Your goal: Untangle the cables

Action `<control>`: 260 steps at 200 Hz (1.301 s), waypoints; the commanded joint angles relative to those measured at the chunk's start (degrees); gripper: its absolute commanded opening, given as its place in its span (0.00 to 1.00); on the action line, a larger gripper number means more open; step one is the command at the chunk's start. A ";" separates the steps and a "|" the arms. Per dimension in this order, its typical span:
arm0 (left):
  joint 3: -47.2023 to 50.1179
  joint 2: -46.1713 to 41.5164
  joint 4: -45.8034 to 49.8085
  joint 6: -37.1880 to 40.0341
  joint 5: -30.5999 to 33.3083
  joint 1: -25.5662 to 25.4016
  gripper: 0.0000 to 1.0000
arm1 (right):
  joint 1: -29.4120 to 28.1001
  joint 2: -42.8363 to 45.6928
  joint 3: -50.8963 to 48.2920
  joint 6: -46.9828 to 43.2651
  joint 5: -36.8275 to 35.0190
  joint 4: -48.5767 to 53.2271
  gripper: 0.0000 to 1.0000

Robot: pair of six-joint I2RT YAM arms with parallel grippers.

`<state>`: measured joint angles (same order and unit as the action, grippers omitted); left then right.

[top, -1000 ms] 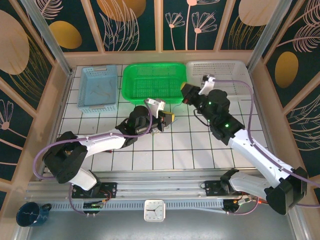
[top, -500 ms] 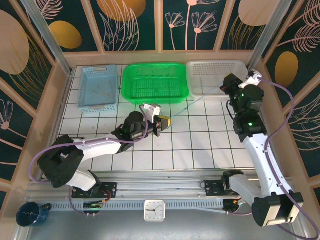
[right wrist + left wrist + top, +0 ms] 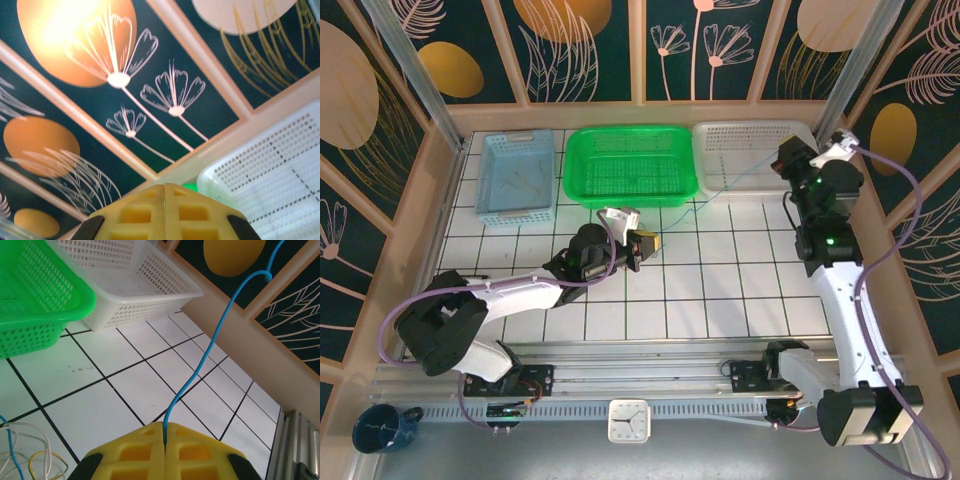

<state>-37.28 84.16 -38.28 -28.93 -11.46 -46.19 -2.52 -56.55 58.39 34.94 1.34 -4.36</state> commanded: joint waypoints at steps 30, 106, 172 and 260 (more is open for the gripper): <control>-0.92 -0.08 1.11 0.98 2.08 -0.16 0.00 | 1.71 -2.57 4.10 2.50 5.76 -3.54 0.00; -7.48 2.15 0.14 0.90 -0.02 -0.21 0.07 | -4.23 -8.75 6.93 5.82 10.05 -11.82 0.00; -10.50 2.50 1.28 1.00 -0.02 -0.21 0.51 | -5.29 -23.07 24.83 6.91 11.04 -14.18 0.00; -8.45 -2.00 1.72 1.26 3.36 -0.20 0.99 | -3.89 -38.01 41.69 2.70 4.46 -13.93 0.00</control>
<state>-46.30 84.99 -35.94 -28.10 -9.72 -46.26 -6.81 -92.29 96.16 40.53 9.17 -16.80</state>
